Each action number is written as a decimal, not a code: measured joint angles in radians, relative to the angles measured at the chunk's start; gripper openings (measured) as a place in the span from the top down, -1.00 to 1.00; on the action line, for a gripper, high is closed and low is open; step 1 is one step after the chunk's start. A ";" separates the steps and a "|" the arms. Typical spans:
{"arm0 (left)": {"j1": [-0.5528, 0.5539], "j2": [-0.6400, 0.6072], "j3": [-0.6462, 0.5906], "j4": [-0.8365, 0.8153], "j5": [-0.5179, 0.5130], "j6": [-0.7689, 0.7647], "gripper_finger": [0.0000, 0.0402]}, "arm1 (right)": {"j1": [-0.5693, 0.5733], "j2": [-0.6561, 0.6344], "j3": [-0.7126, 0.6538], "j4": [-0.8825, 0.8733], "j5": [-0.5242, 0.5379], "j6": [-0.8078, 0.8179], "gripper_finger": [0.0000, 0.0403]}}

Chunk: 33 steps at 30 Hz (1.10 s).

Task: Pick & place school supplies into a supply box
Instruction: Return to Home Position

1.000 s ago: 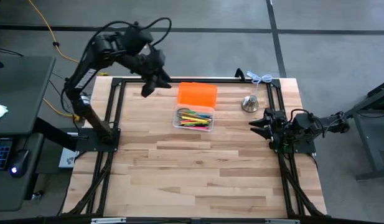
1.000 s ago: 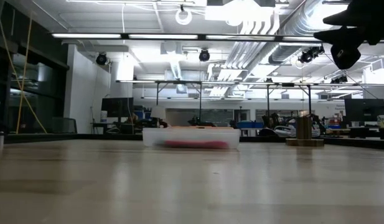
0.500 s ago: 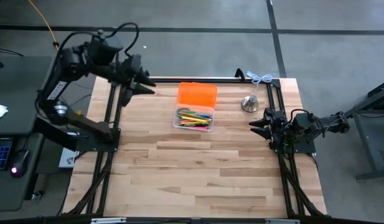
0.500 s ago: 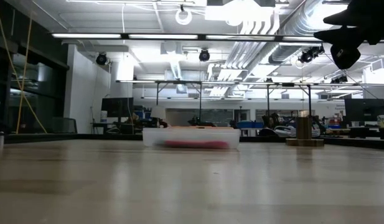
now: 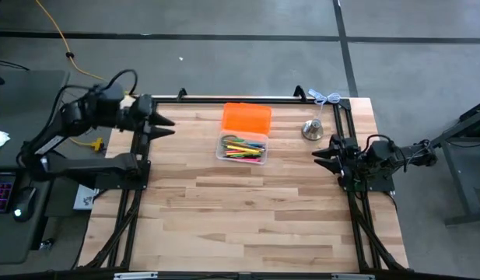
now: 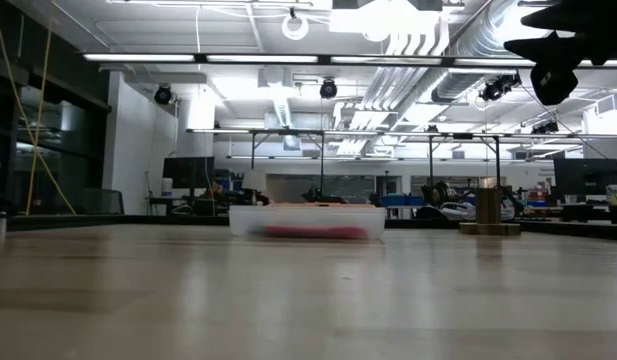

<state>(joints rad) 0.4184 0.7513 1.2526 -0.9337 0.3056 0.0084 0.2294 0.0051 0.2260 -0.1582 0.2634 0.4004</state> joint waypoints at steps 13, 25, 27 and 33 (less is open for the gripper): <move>0.000 -0.422 -0.382 0.122 -0.063 -0.168 0.20 | 0.000 0.000 0.000 0.006 0.053 0.020 0.38; 0.000 -0.711 -0.704 0.241 -0.034 -0.197 0.20 | 0.000 0.000 0.000 0.007 0.060 0.021 0.38; 0.000 -0.750 -0.747 0.245 -0.055 -0.198 0.20 | 0.000 0.000 0.000 0.014 0.071 0.020 0.38; 0.000 -0.744 -0.763 0.287 -0.065 -0.207 0.20 | 0.000 0.000 0.000 0.034 0.144 -0.014 0.38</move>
<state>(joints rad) 0.4187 0.0077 0.4894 -0.6463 0.2404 -0.1988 0.2291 0.0051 0.2260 -0.1239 0.4074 0.3864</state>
